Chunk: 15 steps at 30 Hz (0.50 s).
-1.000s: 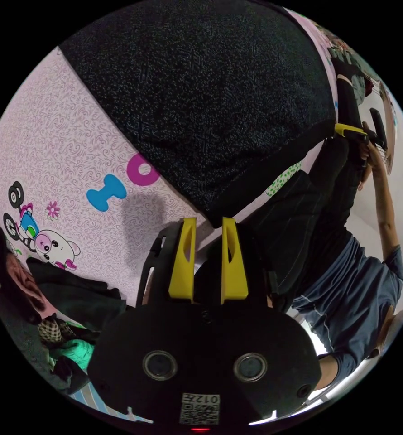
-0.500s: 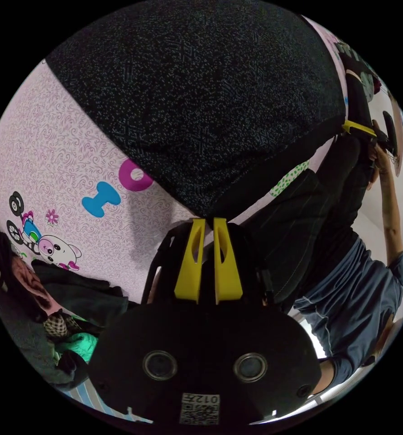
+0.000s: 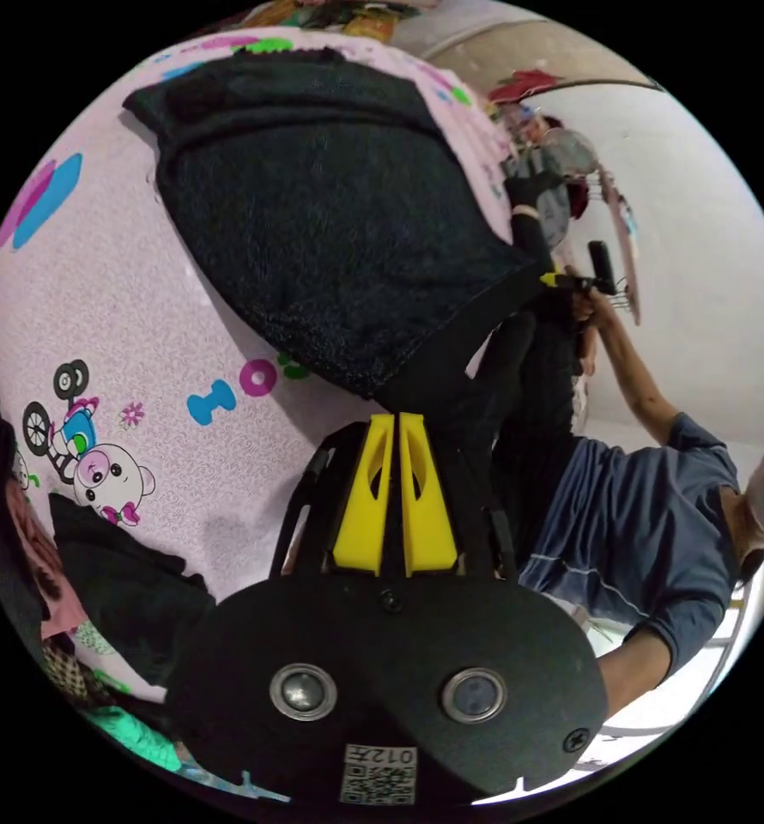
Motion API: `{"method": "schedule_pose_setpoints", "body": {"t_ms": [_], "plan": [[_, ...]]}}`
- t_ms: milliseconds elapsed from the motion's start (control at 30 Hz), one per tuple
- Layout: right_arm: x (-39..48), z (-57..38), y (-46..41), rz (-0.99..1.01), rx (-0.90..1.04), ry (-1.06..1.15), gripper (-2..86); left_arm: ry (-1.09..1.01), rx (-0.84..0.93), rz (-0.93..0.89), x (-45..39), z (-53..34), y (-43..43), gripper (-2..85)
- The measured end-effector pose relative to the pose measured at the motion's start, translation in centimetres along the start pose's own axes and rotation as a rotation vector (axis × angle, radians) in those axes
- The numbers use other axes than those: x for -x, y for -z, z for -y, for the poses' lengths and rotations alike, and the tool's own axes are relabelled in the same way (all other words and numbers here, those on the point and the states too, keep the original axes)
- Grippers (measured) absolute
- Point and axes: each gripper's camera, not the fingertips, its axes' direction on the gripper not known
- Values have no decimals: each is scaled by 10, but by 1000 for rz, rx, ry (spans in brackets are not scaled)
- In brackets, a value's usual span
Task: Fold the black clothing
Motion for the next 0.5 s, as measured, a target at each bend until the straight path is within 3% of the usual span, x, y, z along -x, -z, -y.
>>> {"method": "schedule_pose_setpoints", "body": {"t_ms": [200,500], "plan": [[12,-36,49,121,-121,73,-6,-56,-309,-103,-37,-85,51,-1],[26,-88,109,285,-267,140,-6,-57,-545,-173,-91,-189,72,0]]}}
